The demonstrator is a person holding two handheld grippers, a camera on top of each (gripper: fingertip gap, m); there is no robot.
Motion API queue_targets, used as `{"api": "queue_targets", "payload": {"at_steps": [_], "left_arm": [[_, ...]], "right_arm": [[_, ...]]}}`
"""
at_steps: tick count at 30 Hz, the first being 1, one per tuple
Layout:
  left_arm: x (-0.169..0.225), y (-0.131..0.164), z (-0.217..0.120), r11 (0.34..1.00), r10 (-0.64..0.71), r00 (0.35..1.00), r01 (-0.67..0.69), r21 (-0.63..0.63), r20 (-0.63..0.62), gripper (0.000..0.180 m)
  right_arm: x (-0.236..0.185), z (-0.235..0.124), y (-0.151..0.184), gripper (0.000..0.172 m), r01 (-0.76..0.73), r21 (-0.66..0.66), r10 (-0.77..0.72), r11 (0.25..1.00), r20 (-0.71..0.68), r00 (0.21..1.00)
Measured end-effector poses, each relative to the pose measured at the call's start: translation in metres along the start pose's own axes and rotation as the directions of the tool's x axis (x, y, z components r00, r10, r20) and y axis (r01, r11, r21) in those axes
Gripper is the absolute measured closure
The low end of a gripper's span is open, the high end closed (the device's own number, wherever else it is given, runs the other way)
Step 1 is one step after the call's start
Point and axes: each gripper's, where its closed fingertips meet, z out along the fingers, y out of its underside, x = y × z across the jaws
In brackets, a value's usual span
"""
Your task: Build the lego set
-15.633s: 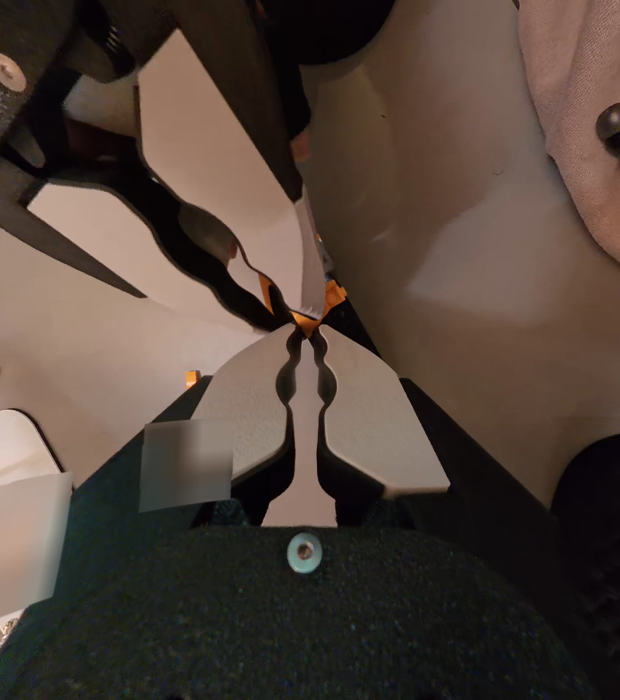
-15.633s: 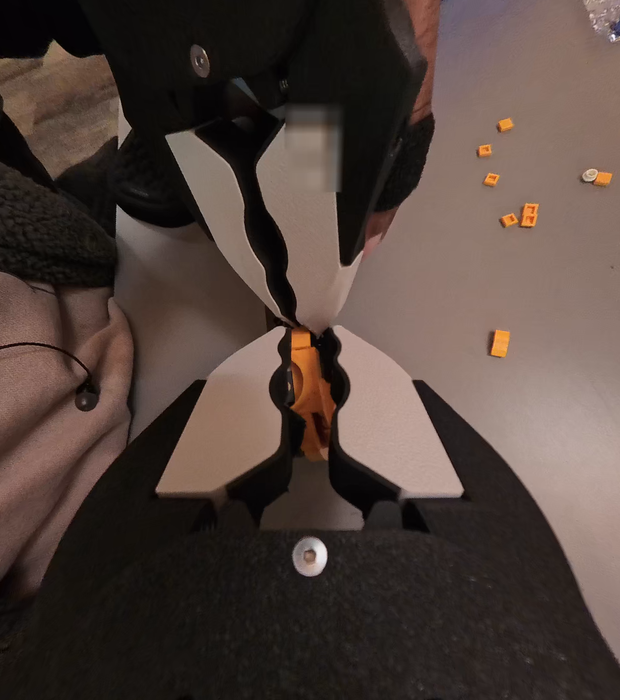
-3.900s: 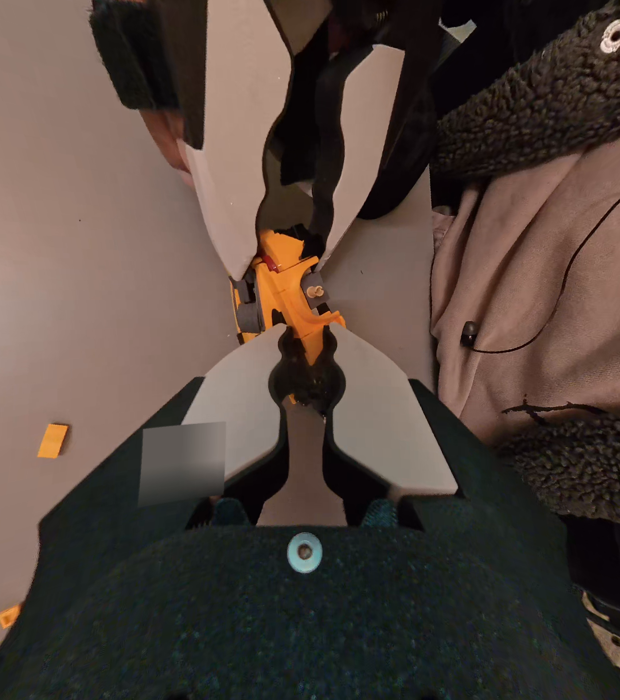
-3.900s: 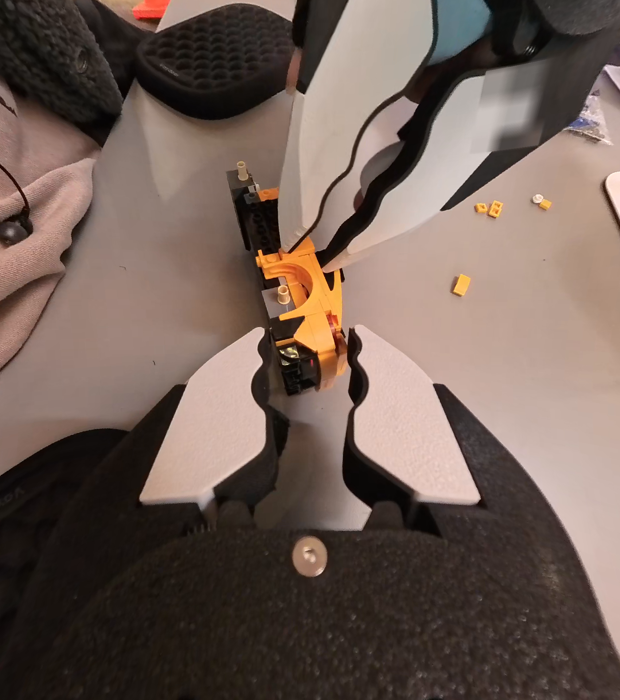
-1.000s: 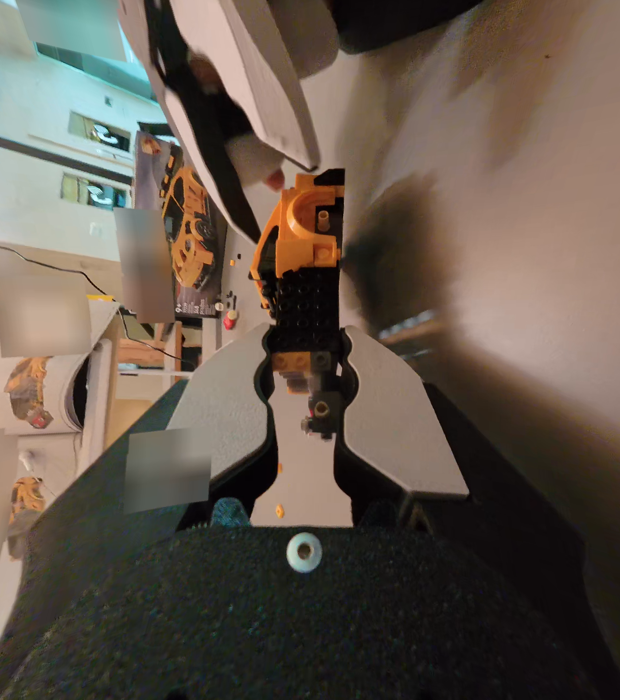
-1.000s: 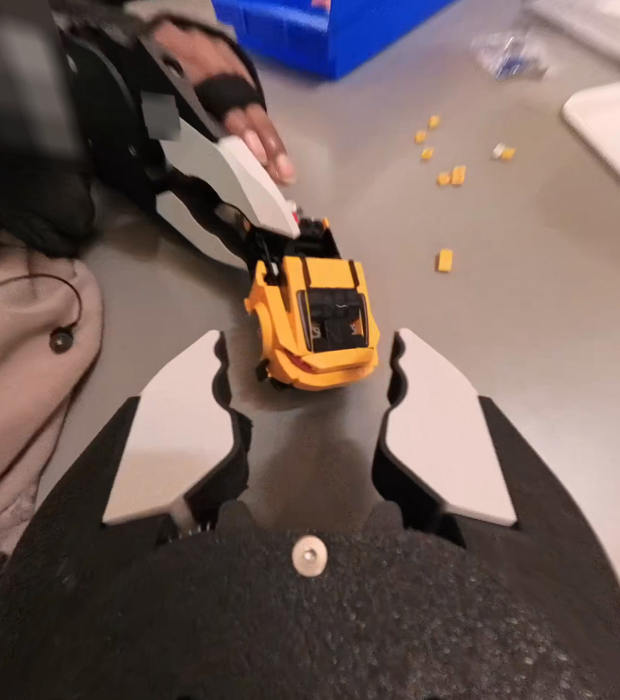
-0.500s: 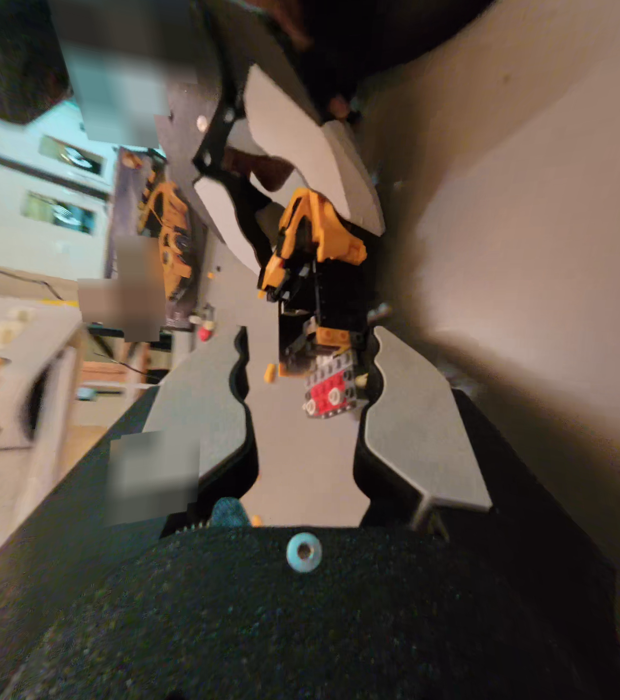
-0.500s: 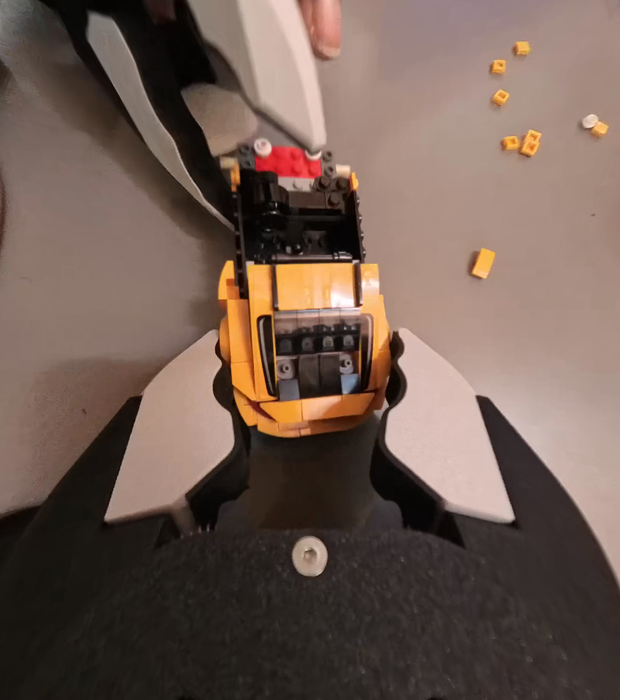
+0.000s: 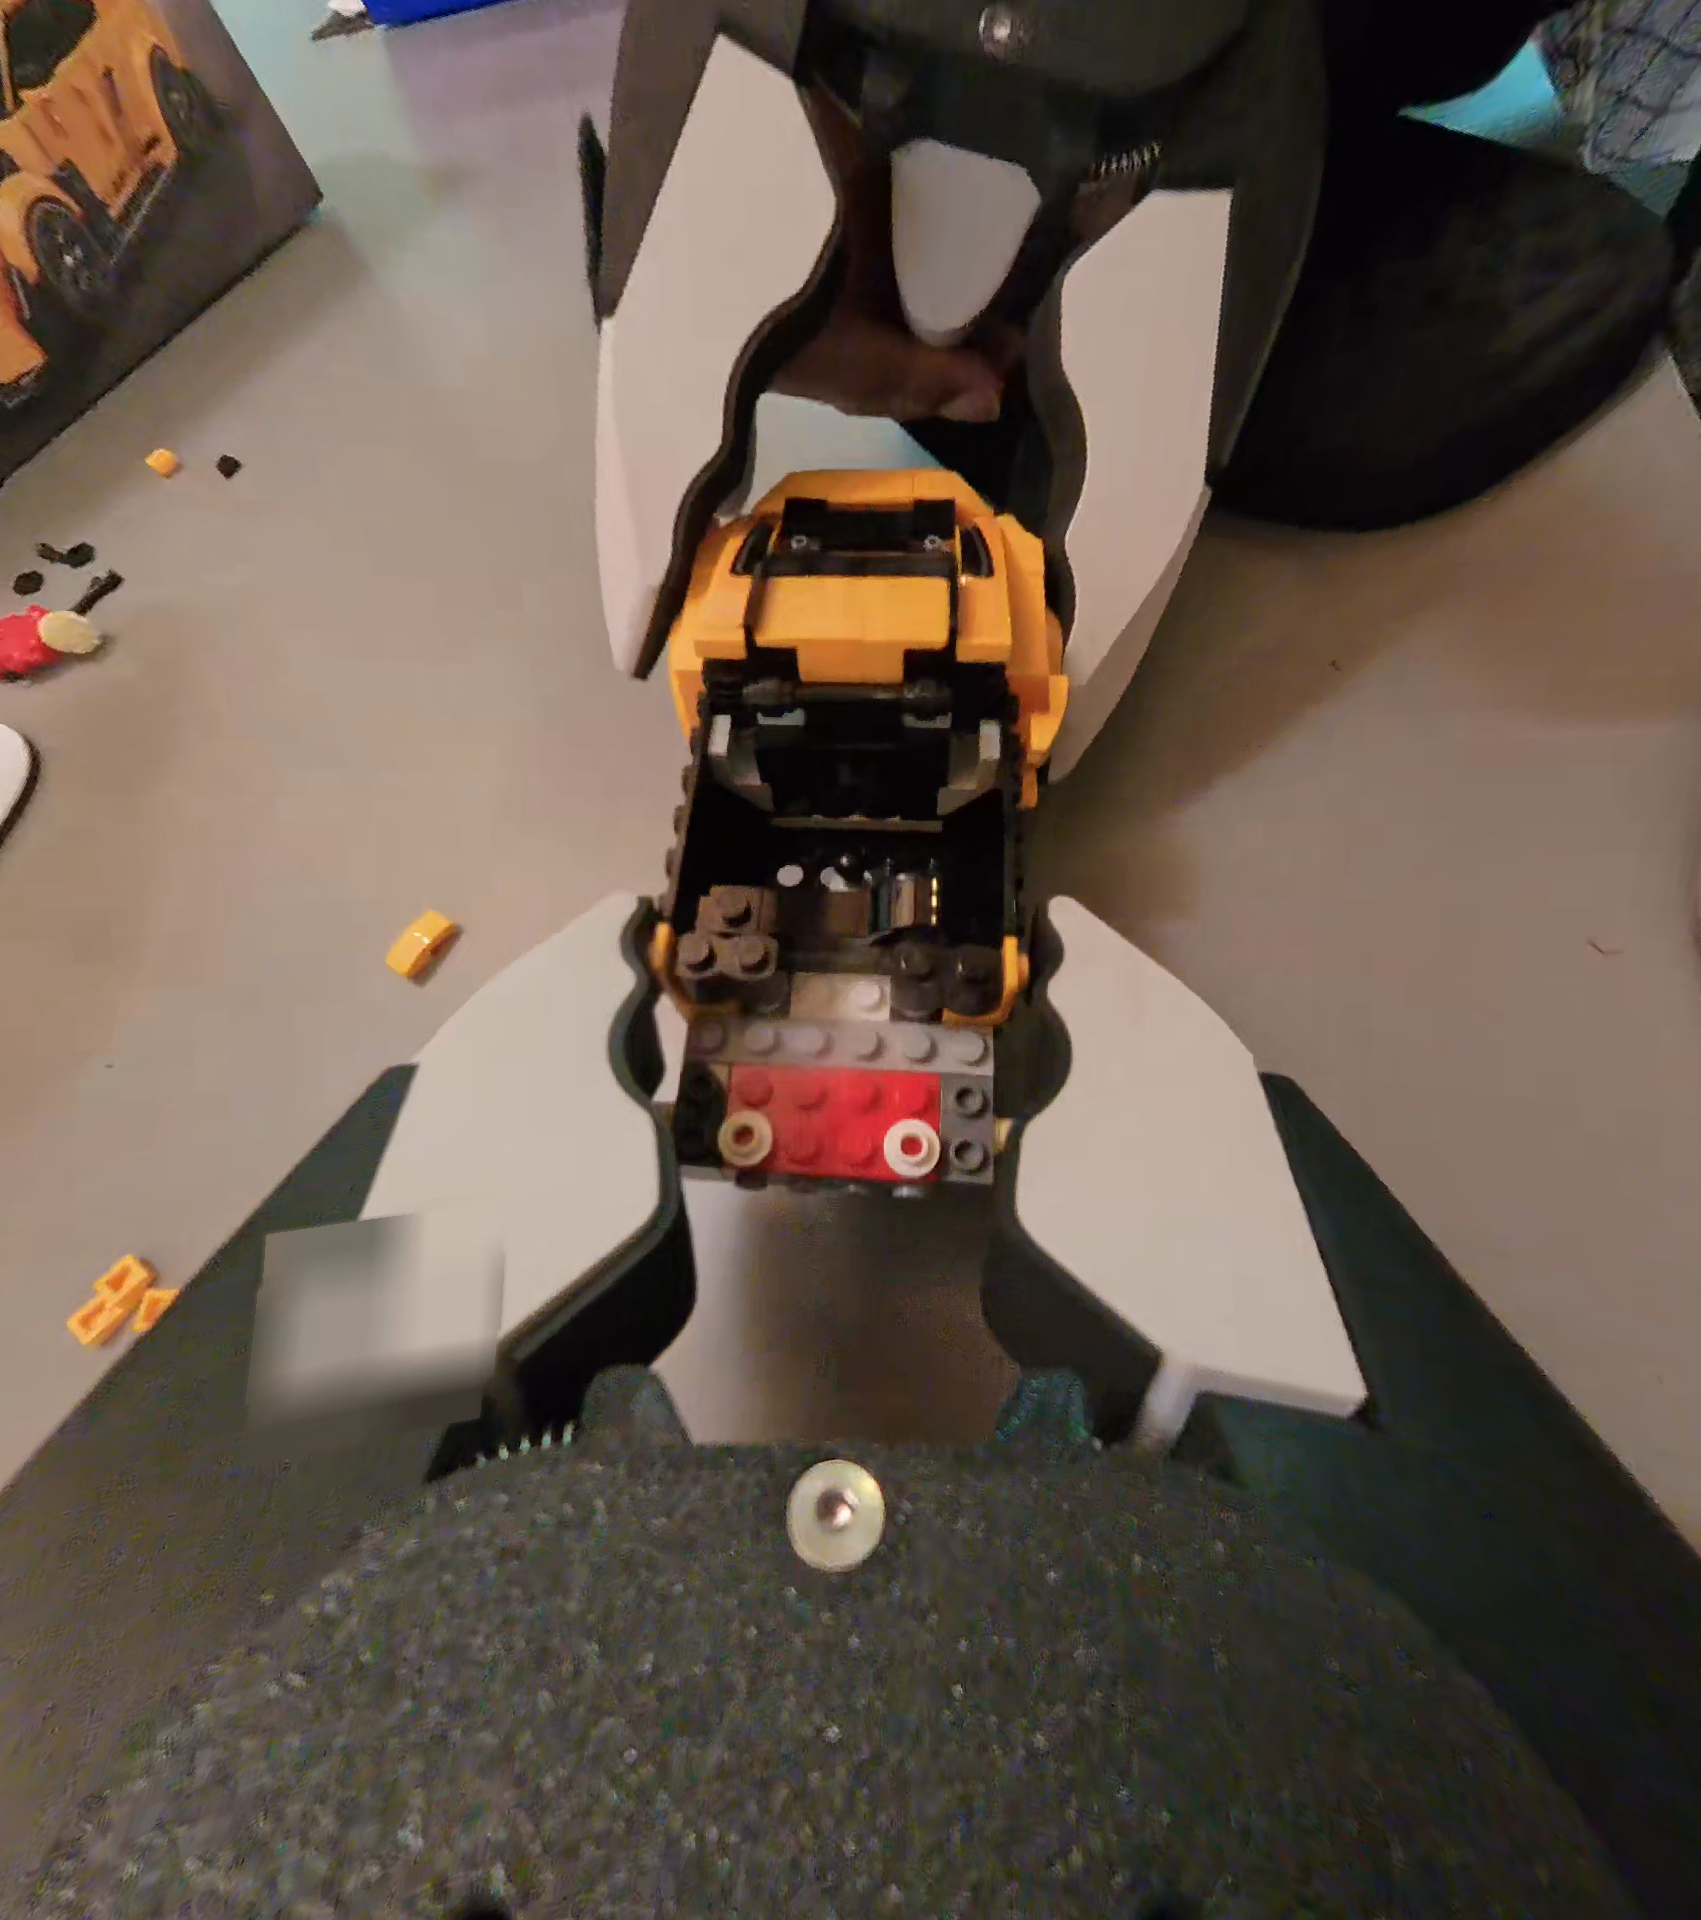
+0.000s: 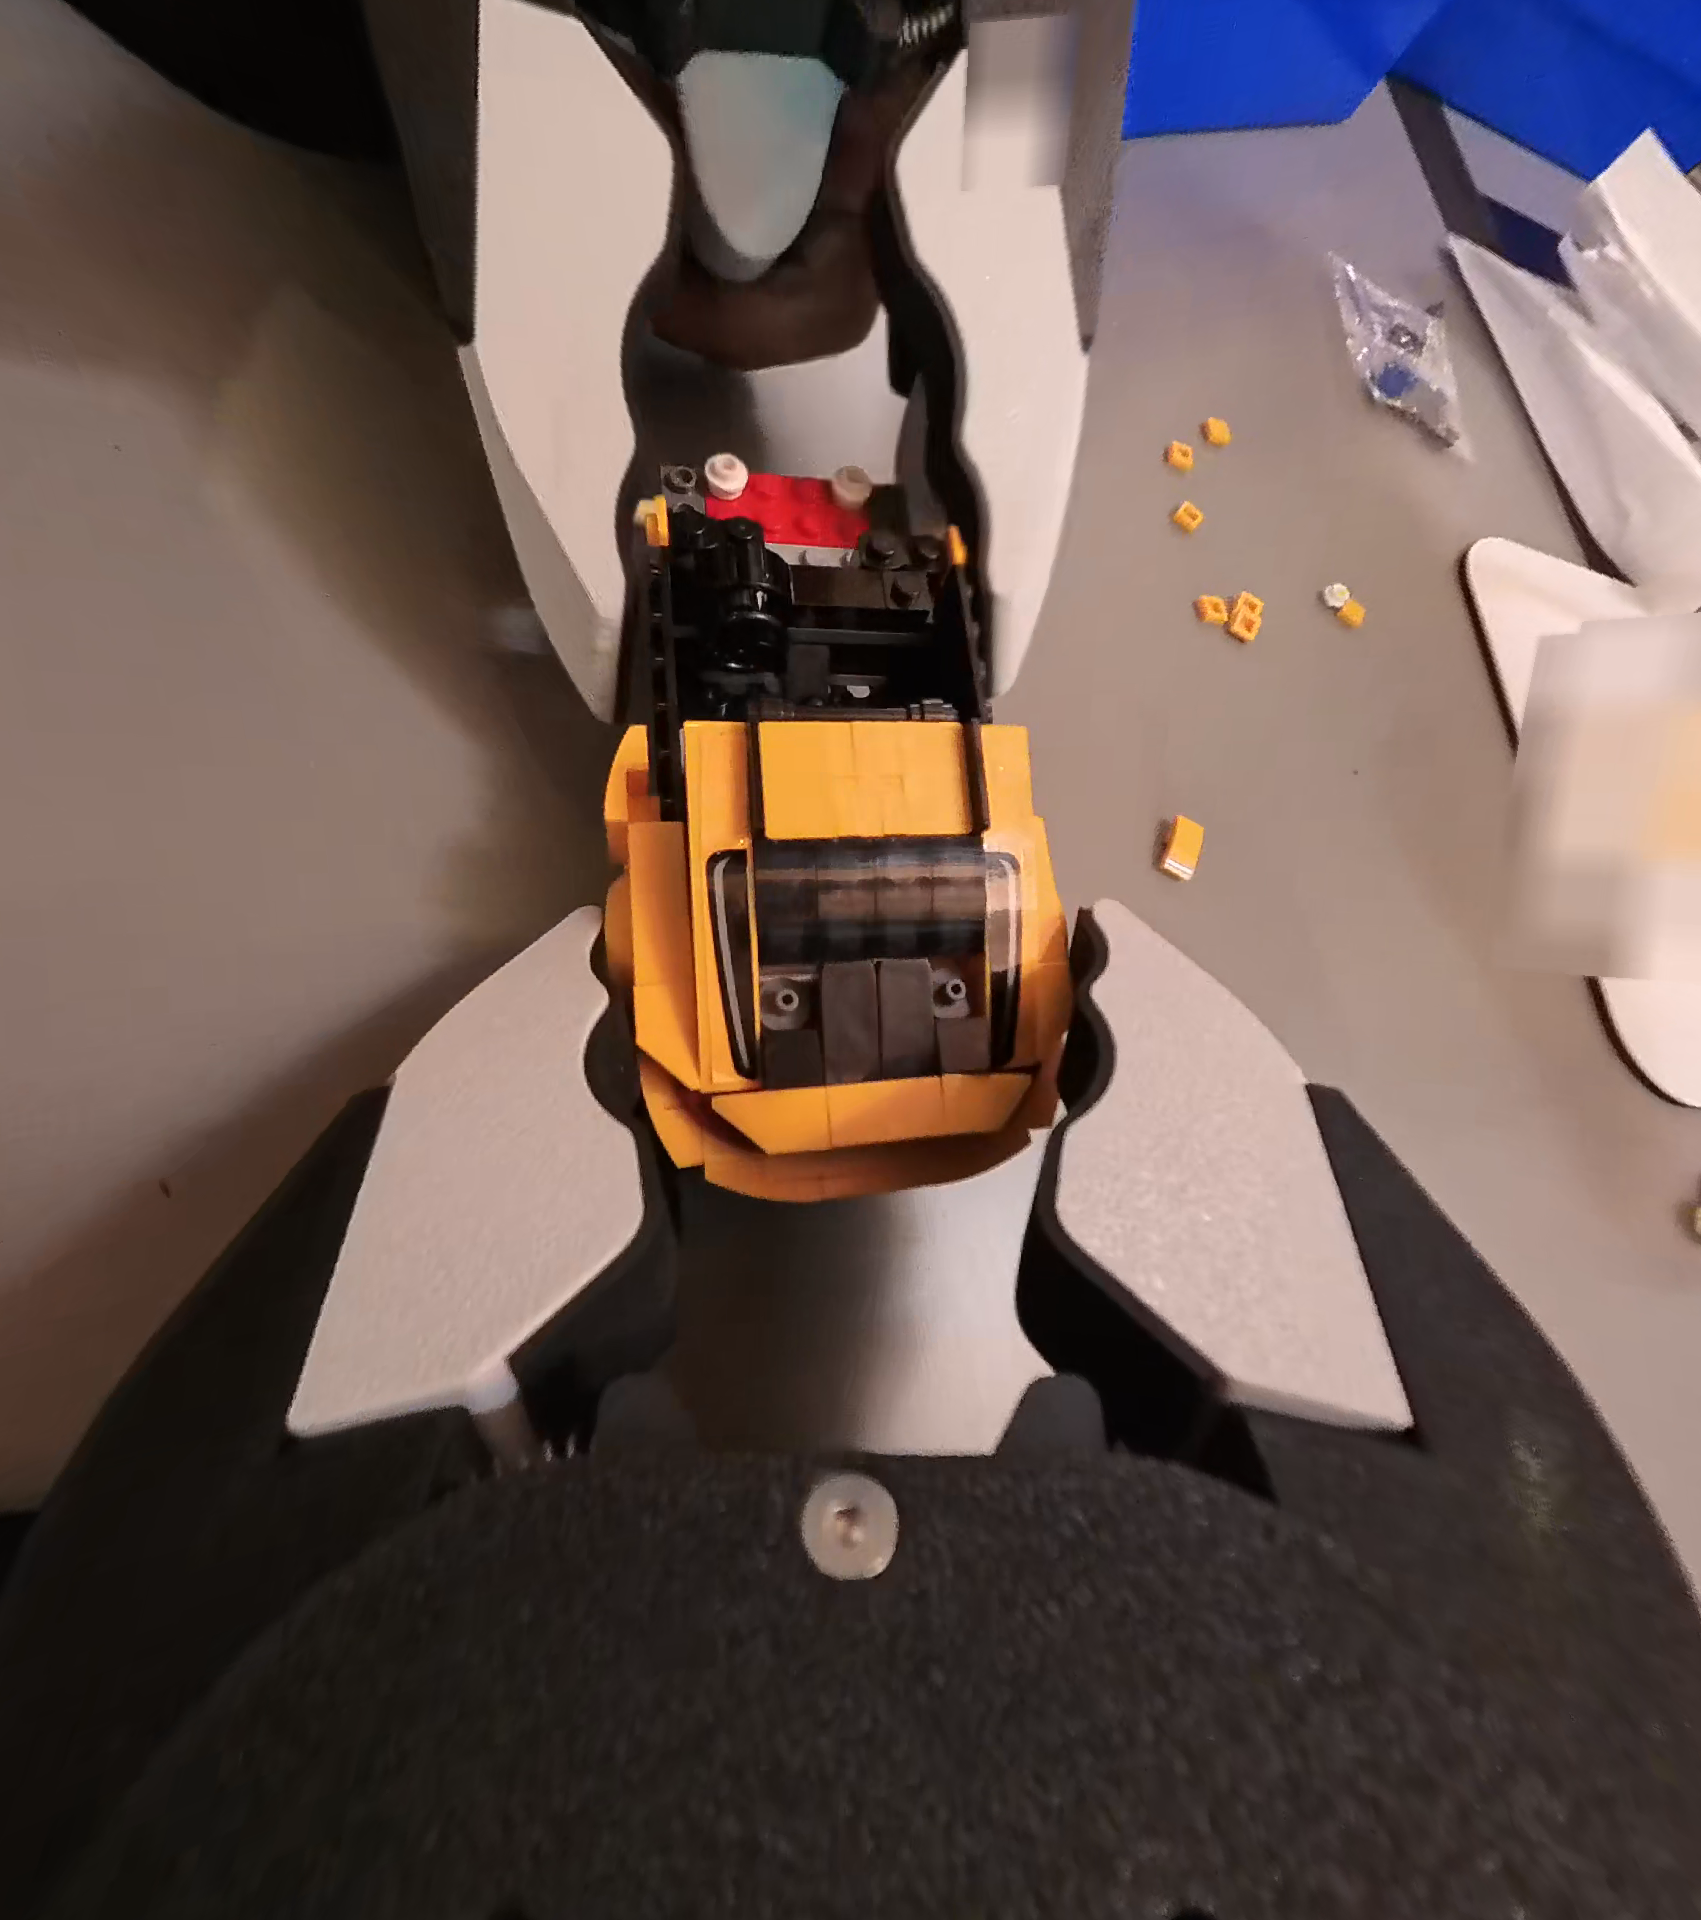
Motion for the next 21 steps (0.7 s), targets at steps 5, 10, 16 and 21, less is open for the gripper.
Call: {"api": "queue_targets", "payload": {"at_steps": [5,10,16,21], "left_arm": [[-0.003,-0.001,-0.001,1.0,0.0,0.999,0.0,0.0,0.033,0.116],[-0.005,0.004,-0.001,0.998,0.042,0.997,-0.039,-0.047,0.072,0.116],[-0.007,0.004,-0.002,0.997,0.047,0.994,-0.04,-0.072,0.1,0.116],[-0.008,0.007,-0.004,0.996,0.038,0.993,-0.029,-0.087,0.108,0.116]], "right_arm": [[0.0,0.003,0.005,0.091,-0.002,-0.025,0.002,1.0,-0.009,1.0],[-0.003,0.007,0.005,0.081,-0.075,-0.073,0.076,0.995,0.02,0.997],[0.0,0.013,0.0,0.087,-0.104,-0.117,0.106,0.988,0.005,0.994],[0.001,0.015,-0.002,0.089,-0.113,-0.126,0.117,0.986,0.021,0.993]]}}
